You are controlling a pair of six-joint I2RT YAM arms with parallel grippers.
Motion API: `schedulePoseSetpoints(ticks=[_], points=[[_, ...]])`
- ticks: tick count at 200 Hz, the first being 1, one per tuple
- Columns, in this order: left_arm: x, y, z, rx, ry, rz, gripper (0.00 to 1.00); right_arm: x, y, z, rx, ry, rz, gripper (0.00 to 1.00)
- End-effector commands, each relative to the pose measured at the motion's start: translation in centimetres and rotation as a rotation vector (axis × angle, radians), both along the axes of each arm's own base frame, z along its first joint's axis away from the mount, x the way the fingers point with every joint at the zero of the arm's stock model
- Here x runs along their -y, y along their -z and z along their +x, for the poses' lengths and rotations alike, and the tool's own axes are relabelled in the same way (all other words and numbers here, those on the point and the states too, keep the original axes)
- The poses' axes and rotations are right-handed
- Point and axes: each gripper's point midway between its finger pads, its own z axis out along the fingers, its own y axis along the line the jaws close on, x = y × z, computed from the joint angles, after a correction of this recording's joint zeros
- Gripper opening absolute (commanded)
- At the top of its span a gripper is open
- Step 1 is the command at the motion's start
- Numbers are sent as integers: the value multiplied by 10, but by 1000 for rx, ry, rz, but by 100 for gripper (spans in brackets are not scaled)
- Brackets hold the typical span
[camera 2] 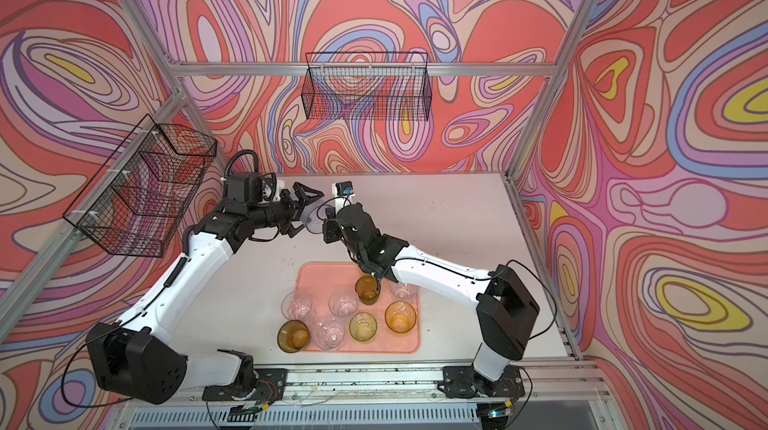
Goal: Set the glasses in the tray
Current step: 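Open and withdraw the left gripper while the right gripper carries the glass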
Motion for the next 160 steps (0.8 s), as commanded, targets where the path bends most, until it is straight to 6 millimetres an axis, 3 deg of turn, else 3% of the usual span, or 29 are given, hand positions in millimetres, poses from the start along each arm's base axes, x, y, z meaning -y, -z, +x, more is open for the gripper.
schedulePoseSetpoints(ticks=[1,43,76,80,114,160], points=[[-15,-4,-4,30,12,53,100,5,-1,-4,-77,17,8,0],[-63,0,-5,60,-83,186,100,21,3,-17,-221,9,-208,0],[-91,-11,-24,106,-113,377,100,21,6,-38,-356,-81,-340,0],[-94,-12,-26,113,-120,400,100,17,18,-38,-389,-92,-368,0],[-119,-17,-42,140,-156,564,100,16,40,-48,-512,-133,-474,0],[-154,-1,-61,122,-244,680,100,13,68,-50,-602,-139,-565,0]])
